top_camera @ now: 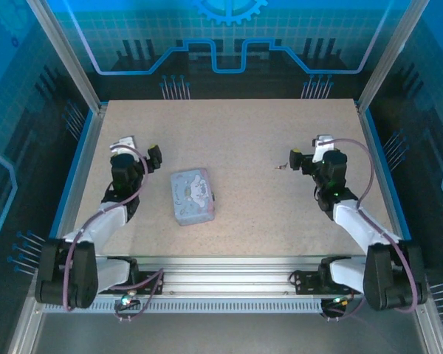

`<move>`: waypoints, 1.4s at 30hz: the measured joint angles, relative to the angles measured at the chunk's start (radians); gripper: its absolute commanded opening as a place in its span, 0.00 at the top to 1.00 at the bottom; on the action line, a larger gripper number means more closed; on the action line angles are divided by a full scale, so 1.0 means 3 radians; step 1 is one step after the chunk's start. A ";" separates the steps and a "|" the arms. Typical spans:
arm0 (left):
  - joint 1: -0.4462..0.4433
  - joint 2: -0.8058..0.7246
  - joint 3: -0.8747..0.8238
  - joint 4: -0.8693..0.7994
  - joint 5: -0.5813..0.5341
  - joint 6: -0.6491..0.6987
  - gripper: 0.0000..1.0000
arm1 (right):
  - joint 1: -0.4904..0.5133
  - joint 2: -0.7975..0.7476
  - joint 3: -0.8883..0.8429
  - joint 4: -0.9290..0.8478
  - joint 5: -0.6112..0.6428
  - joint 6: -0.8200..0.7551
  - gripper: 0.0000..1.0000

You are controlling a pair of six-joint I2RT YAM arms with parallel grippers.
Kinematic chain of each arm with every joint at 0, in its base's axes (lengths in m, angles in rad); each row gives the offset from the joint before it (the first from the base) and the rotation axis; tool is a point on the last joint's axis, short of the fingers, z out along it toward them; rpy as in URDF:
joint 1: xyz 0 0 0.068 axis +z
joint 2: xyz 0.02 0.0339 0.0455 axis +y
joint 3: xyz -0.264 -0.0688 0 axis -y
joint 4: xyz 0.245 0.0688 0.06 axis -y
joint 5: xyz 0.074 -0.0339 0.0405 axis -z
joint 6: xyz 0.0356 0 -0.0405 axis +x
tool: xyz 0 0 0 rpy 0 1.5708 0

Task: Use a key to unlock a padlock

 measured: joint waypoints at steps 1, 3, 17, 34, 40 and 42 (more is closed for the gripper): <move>0.0000 -0.0089 0.0022 -0.0141 0.0008 -0.0182 0.01 | -0.0009 -0.0114 0.0017 -0.0111 -0.0050 0.0106 0.00; 0.0022 -0.0267 0.0029 -0.0367 0.0092 -0.0515 0.01 | -0.0041 -0.0340 0.0113 -0.0481 -0.0066 0.0483 0.00; -0.0240 -0.0622 -0.0189 -0.1394 0.1162 -0.1759 0.09 | -0.0270 -0.0799 0.0322 -0.1989 -0.0983 0.1602 0.04; -0.1068 0.0622 0.0280 -0.1148 0.1274 -0.2003 0.15 | 0.0735 -0.0687 0.0075 -0.2378 -0.0955 0.1761 0.07; -0.1357 0.1091 0.0788 -0.1039 0.1396 -0.2001 0.15 | 0.0952 -0.0450 0.0075 -0.2360 -0.0899 0.1784 0.05; -0.1382 0.1109 0.0837 -0.1035 0.1429 -0.2000 0.14 | 0.0989 -0.0357 0.0080 -0.2361 -0.0885 0.1783 0.04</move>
